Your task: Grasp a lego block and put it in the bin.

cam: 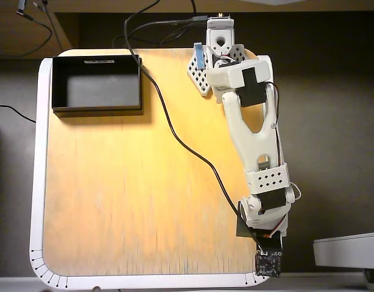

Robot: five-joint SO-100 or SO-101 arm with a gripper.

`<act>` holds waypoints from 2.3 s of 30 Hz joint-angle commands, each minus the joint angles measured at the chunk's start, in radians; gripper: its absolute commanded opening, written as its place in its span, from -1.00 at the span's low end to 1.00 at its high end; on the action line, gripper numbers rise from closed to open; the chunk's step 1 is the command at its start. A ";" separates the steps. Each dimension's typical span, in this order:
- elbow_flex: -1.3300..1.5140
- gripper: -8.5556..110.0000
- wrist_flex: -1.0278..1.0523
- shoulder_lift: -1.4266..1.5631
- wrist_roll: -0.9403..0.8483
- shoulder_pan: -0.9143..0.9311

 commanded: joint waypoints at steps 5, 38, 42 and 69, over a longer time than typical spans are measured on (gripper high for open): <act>-0.081 -0.85 0.026 0.012 0.003 -0.020; -0.083 -0.85 0.571 0.986 0.279 0.350; -0.083 -0.85 0.647 1.094 0.342 0.469; -0.067 -0.85 0.769 1.177 0.614 1.664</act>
